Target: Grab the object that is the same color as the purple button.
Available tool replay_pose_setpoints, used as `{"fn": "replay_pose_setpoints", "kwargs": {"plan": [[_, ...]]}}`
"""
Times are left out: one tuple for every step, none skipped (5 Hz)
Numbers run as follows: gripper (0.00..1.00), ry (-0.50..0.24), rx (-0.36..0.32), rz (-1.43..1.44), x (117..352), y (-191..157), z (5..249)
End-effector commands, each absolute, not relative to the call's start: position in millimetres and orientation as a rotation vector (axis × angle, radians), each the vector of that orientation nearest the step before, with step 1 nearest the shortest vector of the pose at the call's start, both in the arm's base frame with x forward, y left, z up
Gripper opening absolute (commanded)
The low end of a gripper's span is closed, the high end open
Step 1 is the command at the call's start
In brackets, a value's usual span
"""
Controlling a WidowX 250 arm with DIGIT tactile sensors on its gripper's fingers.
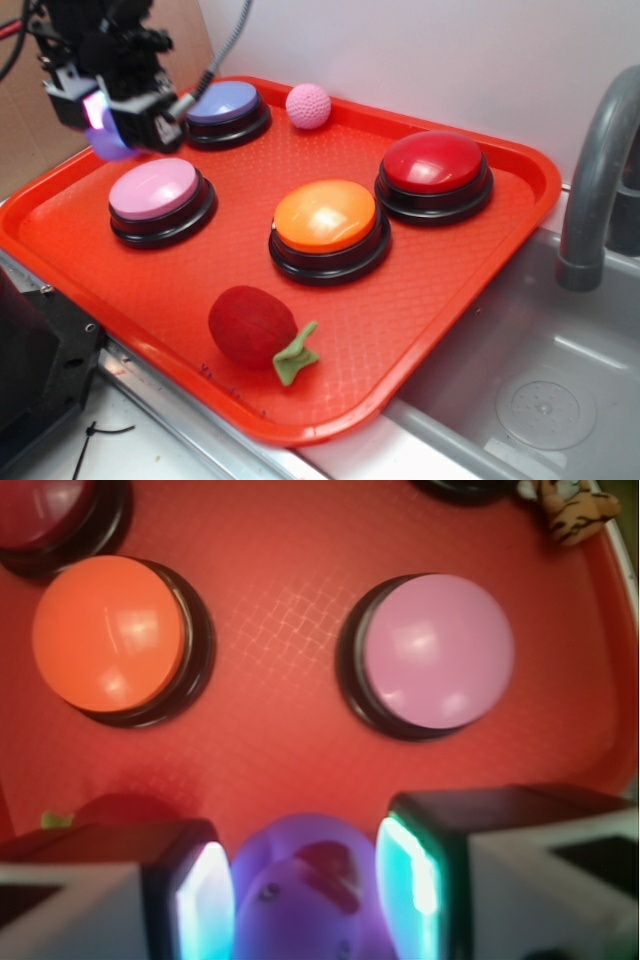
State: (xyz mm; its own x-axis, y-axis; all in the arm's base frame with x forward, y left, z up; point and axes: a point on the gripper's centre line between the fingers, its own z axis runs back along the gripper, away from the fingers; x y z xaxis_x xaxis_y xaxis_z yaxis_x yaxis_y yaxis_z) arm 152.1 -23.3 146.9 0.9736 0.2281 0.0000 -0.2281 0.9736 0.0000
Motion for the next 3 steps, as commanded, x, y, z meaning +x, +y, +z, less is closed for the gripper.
{"fn": "replay_pose_setpoints", "kwargs": {"plan": [[0.00, -0.031, 0.049, 0.116, 163, -13, 195], [0.00, -0.013, 0.056, 0.094, 161, -10, 188], [0.30, 0.039, 0.058, 0.128, 164, -4, 178]]}}
